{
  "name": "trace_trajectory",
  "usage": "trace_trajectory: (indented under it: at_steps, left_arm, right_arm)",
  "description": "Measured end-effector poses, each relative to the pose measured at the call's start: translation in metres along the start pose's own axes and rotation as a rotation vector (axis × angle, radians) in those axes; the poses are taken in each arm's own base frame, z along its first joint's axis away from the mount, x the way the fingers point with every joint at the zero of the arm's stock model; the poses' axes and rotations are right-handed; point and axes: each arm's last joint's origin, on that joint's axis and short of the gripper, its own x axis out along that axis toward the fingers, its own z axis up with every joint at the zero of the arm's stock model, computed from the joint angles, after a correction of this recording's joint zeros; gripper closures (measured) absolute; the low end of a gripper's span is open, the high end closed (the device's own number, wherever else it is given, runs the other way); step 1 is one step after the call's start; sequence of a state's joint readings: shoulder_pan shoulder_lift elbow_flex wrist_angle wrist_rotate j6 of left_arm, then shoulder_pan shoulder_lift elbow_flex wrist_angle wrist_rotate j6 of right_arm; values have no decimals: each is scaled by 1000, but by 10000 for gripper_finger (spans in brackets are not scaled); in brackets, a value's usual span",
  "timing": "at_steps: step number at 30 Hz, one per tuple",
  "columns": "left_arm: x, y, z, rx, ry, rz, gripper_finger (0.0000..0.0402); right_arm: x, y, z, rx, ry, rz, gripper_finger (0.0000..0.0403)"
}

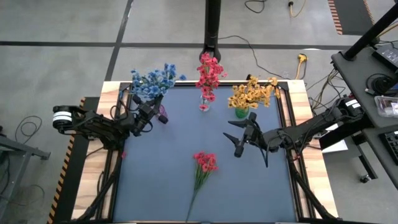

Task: Sort flowers into vase by color
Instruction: Put the blue flower into the purple vase

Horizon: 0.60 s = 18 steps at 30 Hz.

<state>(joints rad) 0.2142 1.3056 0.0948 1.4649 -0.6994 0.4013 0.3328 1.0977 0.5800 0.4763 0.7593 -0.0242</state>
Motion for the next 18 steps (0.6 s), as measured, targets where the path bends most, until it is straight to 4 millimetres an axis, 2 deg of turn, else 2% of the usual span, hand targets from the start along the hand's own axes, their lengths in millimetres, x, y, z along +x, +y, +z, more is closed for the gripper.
trace_trajectory:
  at_steps: [18]
  left_arm:
    - [0,0,-1,-18,4,-4,401]
  right_arm:
    - [0,0,0,4,1,1,158]
